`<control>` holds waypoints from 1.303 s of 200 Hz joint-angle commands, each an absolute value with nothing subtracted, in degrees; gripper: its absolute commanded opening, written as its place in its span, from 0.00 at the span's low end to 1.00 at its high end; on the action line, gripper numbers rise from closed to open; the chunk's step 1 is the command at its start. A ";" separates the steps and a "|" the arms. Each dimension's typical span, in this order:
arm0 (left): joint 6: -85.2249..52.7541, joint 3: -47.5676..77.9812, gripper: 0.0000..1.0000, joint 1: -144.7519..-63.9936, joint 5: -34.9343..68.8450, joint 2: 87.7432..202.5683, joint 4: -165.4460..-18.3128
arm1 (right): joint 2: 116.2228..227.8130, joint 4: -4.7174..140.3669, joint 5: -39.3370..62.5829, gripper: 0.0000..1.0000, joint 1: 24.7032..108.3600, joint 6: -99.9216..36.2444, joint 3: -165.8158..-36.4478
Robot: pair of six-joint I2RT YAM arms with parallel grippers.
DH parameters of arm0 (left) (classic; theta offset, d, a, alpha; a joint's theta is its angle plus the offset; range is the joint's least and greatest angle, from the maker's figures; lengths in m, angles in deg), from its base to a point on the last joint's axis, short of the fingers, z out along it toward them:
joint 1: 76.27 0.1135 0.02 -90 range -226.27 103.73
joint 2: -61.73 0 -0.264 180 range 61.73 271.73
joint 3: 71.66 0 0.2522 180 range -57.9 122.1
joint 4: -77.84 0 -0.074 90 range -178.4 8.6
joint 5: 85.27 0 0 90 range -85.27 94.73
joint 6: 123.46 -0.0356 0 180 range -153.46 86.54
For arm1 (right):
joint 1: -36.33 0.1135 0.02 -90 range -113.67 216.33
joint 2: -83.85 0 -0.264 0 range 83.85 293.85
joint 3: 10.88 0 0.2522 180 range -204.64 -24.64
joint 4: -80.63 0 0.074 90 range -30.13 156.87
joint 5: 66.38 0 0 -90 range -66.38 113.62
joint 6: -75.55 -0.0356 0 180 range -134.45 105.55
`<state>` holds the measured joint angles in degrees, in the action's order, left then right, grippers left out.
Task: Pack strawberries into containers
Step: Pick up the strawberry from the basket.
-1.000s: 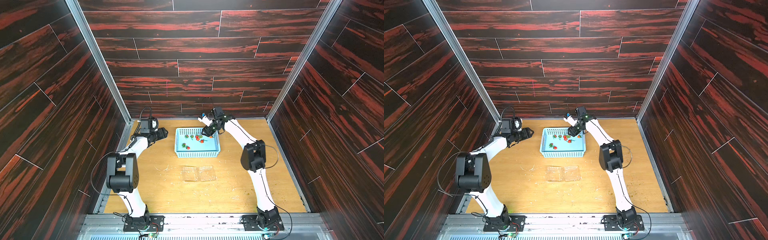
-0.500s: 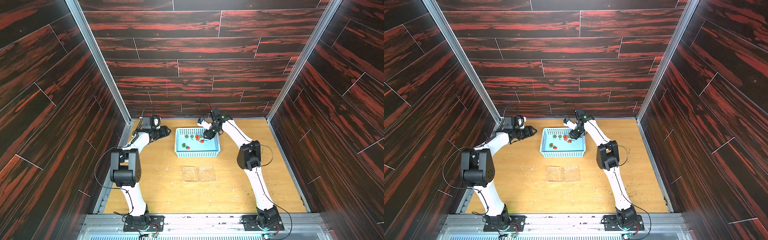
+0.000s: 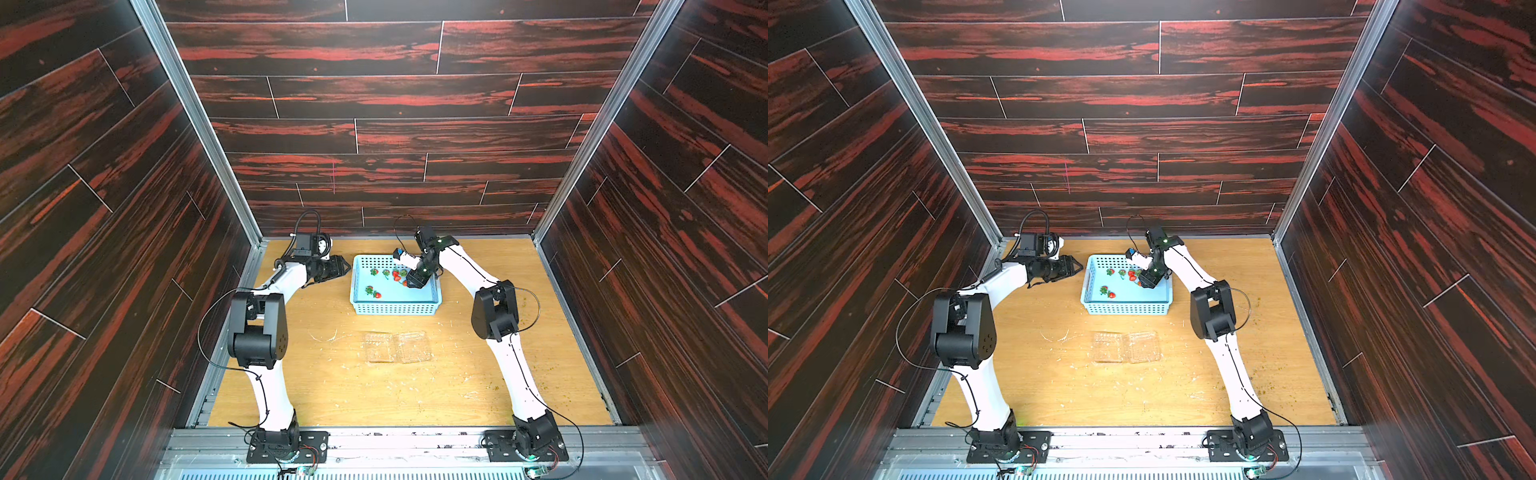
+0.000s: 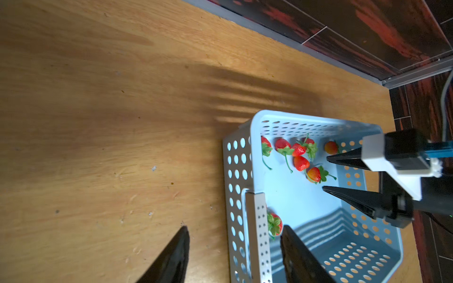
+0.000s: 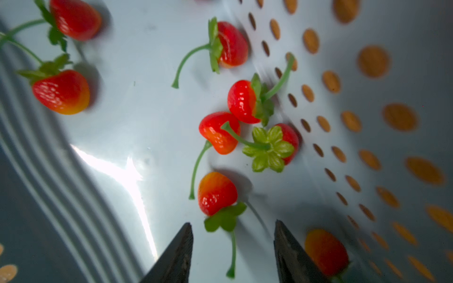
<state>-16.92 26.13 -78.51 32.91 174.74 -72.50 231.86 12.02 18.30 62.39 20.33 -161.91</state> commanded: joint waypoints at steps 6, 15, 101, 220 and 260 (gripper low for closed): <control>-17.99 27.44 0.60 -78.43 33.44 173.95 -70.82 | 233.38 11.93 18.30 0.54 62.78 20.88 -161.64; -17.86 27.53 0.60 -78.47 33.47 174.04 -70.90 | 233.68 12.04 18.48 0.52 62.84 20.81 -161.83; -18.49 27.19 0.59 -78.71 33.30 173.61 -70.12 | 233.71 10.49 17.77 0.26 63.13 20.35 -162.08; -18.51 24.00 0.59 -78.73 32.60 170.30 -71.64 | 223.63 11.76 14.66 0.00 63.64 14.88 -158.95; -17.17 21.86 0.59 -78.66 31.88 168.34 -73.60 | 208.80 17.24 14.99 0.00 66.86 12.85 -144.92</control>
